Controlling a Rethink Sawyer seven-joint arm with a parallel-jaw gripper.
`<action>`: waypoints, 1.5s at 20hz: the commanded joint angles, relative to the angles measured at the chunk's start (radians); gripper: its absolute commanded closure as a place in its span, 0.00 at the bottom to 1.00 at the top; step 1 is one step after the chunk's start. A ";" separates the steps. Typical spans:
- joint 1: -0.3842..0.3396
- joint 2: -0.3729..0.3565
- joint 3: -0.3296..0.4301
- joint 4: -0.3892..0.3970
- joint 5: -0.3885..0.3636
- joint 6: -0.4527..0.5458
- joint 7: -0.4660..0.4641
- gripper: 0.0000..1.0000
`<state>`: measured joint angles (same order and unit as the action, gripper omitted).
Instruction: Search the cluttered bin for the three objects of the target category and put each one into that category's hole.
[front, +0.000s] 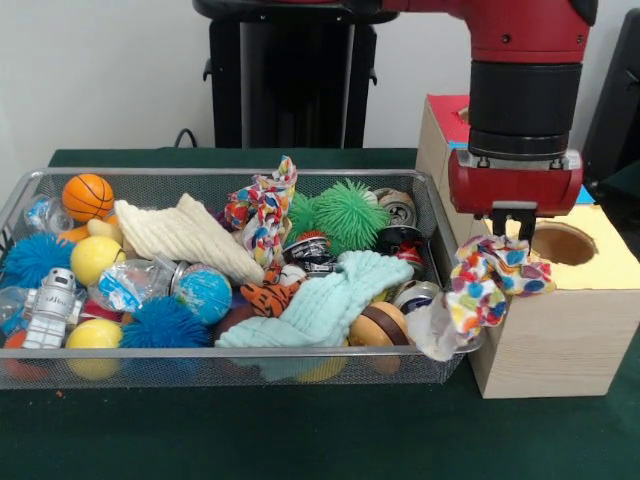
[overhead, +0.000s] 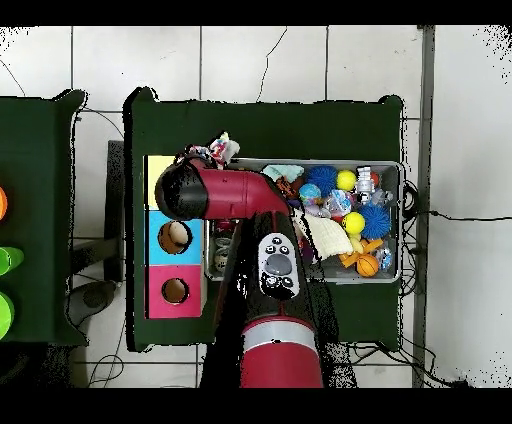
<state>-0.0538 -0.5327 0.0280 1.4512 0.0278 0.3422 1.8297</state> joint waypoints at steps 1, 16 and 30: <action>0.014 0.096 0.145 0.144 0.039 0.098 0.118 1.00; 0.163 -0.014 -0.023 0.102 0.045 0.389 0.173 1.00; 0.156 0.192 -0.057 -0.002 -0.039 0.144 0.140 1.00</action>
<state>0.1272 -0.5542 0.0039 1.4528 0.0750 0.6429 1.8297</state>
